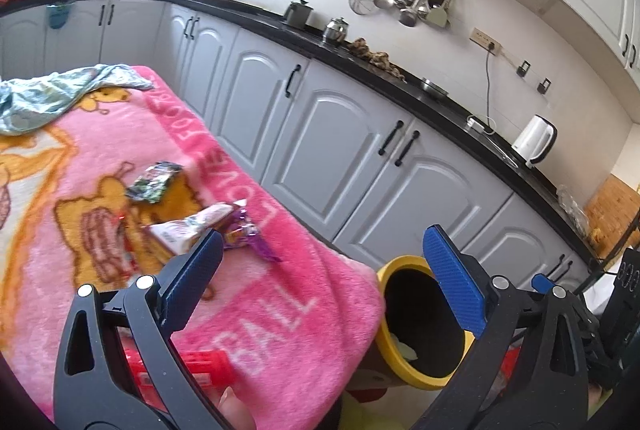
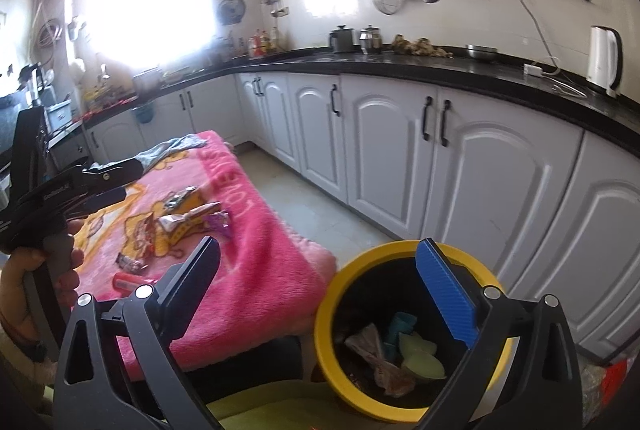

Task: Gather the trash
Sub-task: 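Move both tools back over the blanket toward the remaining wrappers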

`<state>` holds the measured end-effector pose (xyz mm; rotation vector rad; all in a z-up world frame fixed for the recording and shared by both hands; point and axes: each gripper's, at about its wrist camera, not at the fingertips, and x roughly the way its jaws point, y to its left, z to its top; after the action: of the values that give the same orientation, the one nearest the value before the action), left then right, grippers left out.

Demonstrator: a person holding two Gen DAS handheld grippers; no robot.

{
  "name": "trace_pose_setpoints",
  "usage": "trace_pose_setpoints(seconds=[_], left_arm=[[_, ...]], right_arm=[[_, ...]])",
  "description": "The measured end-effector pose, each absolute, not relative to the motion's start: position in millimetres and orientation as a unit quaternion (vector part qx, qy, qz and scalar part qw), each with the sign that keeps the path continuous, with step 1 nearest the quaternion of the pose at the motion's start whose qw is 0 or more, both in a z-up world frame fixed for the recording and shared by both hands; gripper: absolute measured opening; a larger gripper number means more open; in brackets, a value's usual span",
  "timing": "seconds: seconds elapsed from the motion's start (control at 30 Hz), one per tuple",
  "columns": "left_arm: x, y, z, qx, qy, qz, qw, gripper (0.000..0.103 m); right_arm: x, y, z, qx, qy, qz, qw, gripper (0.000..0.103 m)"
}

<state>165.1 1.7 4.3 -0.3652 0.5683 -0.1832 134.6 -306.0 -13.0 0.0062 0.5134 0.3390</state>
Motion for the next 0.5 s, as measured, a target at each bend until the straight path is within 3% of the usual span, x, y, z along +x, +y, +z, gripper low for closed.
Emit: trace_pose_setpoints(seconds=[0.5], left_arm=[[145, 65, -5, -0.203, 0.278, -0.036, 0.938, 0.092]], right_arm=[[134, -223, -12, -0.047, 0.256, 0.244, 0.934, 0.096]])
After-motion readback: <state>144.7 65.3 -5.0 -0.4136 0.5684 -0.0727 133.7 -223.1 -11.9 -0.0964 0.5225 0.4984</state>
